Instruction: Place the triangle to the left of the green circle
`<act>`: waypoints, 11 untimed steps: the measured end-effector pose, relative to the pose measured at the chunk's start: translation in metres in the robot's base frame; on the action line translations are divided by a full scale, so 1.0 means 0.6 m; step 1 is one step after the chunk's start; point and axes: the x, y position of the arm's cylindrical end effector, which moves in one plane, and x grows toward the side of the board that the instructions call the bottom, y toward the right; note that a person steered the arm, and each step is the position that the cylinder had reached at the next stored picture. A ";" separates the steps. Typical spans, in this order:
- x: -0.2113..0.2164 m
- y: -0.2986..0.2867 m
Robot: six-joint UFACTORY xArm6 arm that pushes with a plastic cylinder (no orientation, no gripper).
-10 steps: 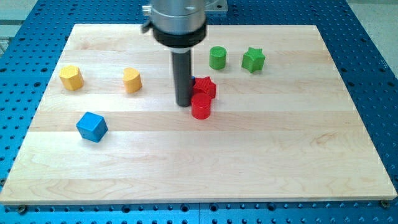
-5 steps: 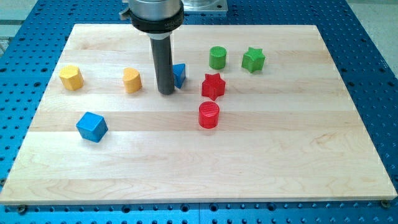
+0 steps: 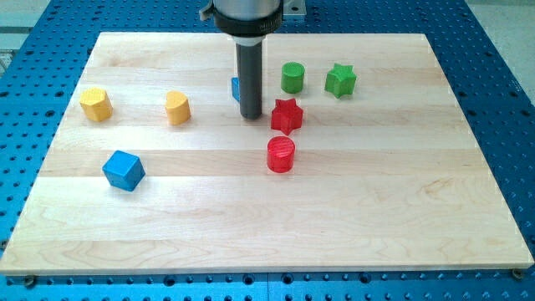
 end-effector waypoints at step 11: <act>-0.128 -0.052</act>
